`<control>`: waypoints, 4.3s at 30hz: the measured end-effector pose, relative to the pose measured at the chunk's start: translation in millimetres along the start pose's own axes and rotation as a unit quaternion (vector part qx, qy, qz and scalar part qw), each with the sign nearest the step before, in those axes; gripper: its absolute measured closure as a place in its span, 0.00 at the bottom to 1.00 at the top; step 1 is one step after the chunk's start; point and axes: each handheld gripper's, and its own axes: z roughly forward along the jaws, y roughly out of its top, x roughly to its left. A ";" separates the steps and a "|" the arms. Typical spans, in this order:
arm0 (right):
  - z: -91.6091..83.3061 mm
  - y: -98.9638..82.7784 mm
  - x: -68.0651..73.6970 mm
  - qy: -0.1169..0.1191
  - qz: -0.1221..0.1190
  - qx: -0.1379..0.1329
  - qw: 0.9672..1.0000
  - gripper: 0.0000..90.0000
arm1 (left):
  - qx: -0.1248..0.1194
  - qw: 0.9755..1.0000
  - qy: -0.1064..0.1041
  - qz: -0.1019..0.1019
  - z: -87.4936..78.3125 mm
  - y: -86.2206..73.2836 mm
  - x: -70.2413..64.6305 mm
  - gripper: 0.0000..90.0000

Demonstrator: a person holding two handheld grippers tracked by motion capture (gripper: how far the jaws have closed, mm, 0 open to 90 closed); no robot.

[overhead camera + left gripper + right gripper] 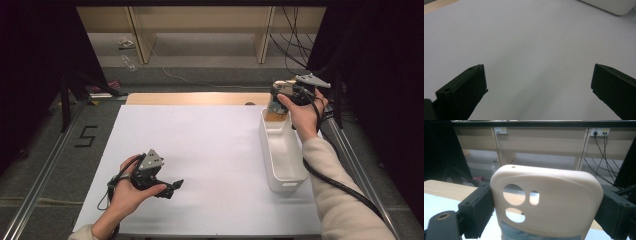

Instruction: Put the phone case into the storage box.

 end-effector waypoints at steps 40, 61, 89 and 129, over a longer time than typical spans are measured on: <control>15.0 -14.8 3.4 -0.005 -0.015 0.023 1.000 0.14 | -0.001 1.000 -0.001 -0.001 0.2 0.0 0.0 0.00; 21.5 -26.9 2.7 -0.005 -0.010 0.038 0.999 0.13 | -0.001 1.000 -0.002 0.000 0.2 0.0 -0.2 0.00; 26.6 -36.3 3.4 -0.004 -0.008 0.048 0.999 0.13 | 0.000 1.000 -0.001 0.000 0.1 0.2 -0.3 0.00; 32.1 -35.5 0.7 -0.010 -0.008 0.051 0.999 0.03 | -0.001 1.000 -0.004 0.000 0.9 0.1 -0.7 0.00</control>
